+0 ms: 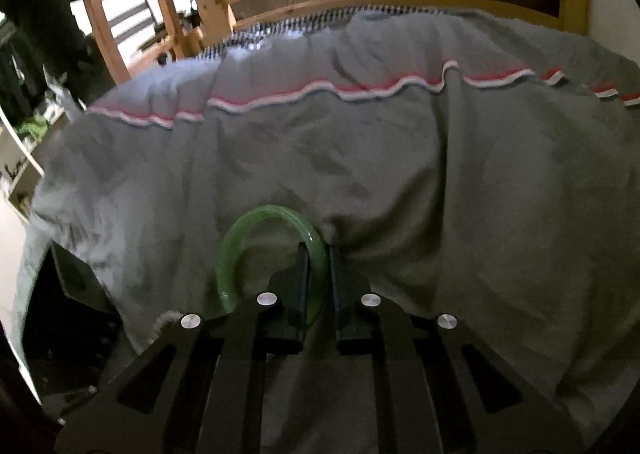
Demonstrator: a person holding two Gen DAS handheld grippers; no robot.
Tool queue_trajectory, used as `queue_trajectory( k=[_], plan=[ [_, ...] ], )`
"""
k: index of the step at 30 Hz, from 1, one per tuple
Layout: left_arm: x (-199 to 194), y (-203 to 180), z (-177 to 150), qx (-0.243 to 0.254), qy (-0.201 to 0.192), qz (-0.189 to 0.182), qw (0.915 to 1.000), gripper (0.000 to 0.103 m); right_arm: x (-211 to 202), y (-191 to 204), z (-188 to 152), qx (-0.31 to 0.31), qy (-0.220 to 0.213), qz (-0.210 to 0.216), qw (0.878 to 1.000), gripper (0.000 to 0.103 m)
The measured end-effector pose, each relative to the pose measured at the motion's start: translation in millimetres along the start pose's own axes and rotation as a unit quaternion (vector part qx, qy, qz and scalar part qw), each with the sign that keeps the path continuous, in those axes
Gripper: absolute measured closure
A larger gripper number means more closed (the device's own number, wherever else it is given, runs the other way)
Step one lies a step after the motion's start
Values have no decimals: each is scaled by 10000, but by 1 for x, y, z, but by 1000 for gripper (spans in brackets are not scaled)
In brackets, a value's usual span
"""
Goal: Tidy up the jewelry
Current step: 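Grasp the green jade bangle with the right tool while the left tool approaches the grey bead bracelet, then lift the jade bangle with the right tool while the left tool grasps the grey bead bracelet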
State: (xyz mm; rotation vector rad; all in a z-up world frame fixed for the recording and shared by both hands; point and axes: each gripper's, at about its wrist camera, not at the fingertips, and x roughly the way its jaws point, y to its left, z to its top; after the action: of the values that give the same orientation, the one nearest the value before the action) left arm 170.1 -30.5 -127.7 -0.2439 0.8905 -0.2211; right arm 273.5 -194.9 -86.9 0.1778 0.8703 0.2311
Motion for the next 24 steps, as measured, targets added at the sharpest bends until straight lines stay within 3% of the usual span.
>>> queue_trajectory(
  k=[12,21,23,24],
  plan=[
    [-10,-5,6,-48,-124,-455,9989,103,-39,13,15,184,-456,220,9985,92],
    [9,-2,-1,86,59,-339,9994,103,-52,14,12,306,-503,224,9980,91],
    [10,1,1,80,-63,-248,9996,91,-51,12,11,347,-480,223,9980,91],
    [10,2,2,68,-121,-232,9996,66,-51,11,11,375,-470,224,9979,91]
  ],
)
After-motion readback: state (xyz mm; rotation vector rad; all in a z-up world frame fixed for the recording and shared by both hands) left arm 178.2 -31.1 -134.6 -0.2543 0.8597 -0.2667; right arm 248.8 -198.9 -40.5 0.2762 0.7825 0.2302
